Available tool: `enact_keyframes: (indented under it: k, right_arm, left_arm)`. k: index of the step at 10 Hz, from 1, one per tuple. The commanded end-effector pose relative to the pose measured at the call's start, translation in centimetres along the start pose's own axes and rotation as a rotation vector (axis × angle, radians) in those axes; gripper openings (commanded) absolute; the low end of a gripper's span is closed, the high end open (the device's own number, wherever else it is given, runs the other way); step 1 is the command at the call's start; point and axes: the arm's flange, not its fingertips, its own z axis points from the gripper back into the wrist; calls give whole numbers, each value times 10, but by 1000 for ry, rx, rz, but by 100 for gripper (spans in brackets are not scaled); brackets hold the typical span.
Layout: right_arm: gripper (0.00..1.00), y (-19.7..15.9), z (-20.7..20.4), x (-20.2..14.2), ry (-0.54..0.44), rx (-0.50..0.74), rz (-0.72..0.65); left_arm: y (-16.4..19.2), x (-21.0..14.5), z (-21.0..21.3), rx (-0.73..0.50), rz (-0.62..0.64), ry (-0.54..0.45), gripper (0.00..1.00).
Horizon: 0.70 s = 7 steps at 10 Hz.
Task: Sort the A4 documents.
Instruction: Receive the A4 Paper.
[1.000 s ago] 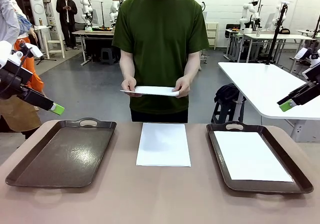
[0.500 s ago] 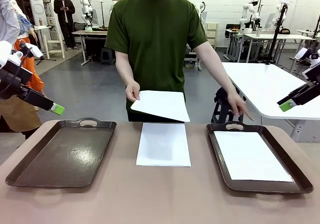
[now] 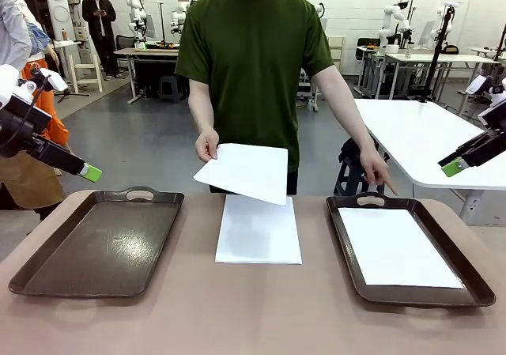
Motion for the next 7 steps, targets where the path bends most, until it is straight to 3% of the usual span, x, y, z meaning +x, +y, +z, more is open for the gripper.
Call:
enact_keyframes:
  k: [1,4,7]
  right_arm:
    - [100,0,0,2,0,-8,2]
    - [100,0,0,0,0,0,0]
    - [100,-17,-9,-2,-52,157,-70]
  left_arm:
    - [2,-1,-1,-11,-16,-7,100]
    - [2,-1,-1,-11,-16,-7,100]
    - [2,-1,-1,-11,-16,-7,100]
